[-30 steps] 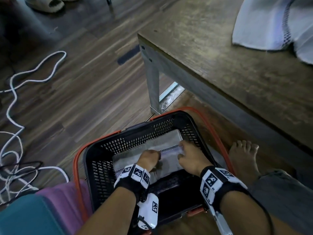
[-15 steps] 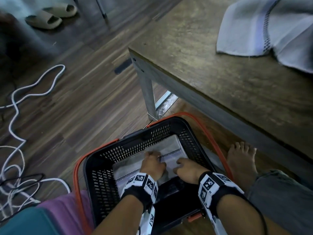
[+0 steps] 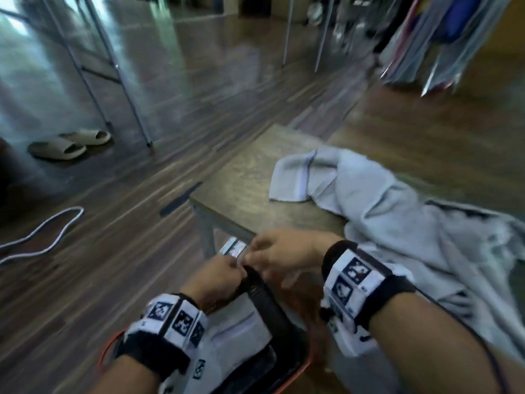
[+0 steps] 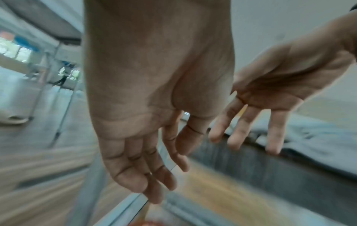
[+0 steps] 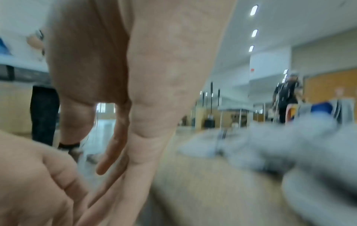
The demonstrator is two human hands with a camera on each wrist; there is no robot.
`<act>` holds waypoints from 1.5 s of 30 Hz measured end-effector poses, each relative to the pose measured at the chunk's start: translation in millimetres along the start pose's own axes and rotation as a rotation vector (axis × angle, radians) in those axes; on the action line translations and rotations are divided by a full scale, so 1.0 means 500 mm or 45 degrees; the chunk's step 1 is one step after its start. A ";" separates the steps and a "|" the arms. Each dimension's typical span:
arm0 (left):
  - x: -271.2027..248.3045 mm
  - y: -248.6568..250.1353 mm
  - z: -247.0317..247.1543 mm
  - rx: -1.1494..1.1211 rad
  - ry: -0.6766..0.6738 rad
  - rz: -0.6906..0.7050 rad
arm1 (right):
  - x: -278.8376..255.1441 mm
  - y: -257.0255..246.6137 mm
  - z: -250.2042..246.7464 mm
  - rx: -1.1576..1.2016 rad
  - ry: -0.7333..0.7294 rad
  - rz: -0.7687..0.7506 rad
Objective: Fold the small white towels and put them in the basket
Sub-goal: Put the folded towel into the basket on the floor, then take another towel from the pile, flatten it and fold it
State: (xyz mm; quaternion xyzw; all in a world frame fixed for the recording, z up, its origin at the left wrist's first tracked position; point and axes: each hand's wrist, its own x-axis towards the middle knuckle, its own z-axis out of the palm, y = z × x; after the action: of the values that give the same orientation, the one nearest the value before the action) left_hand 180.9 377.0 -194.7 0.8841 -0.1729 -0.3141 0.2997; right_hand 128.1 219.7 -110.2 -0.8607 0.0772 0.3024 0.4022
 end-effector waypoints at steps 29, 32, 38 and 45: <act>0.032 0.779 0.383 0.390 0.306 0.799 | -0.563 0.618 -0.160 0.202 1.388 0.251; 0.000 0.838 0.371 -0.183 0.145 1.005 | -0.561 0.631 -0.170 0.215 1.633 0.214; -0.089 0.898 0.413 -0.644 -0.390 1.207 | -0.600 0.628 -0.214 0.264 1.893 0.242; -0.057 0.869 0.475 0.470 -0.343 1.084 | -0.650 0.667 -0.210 0.566 2.237 0.194</act>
State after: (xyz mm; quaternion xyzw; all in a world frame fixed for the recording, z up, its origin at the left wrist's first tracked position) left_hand -47.7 -39.3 -52.2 0.7247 -0.6095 -0.2393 0.2147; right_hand -211.1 -115.2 -84.3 -0.6765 0.4694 -0.4587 0.3342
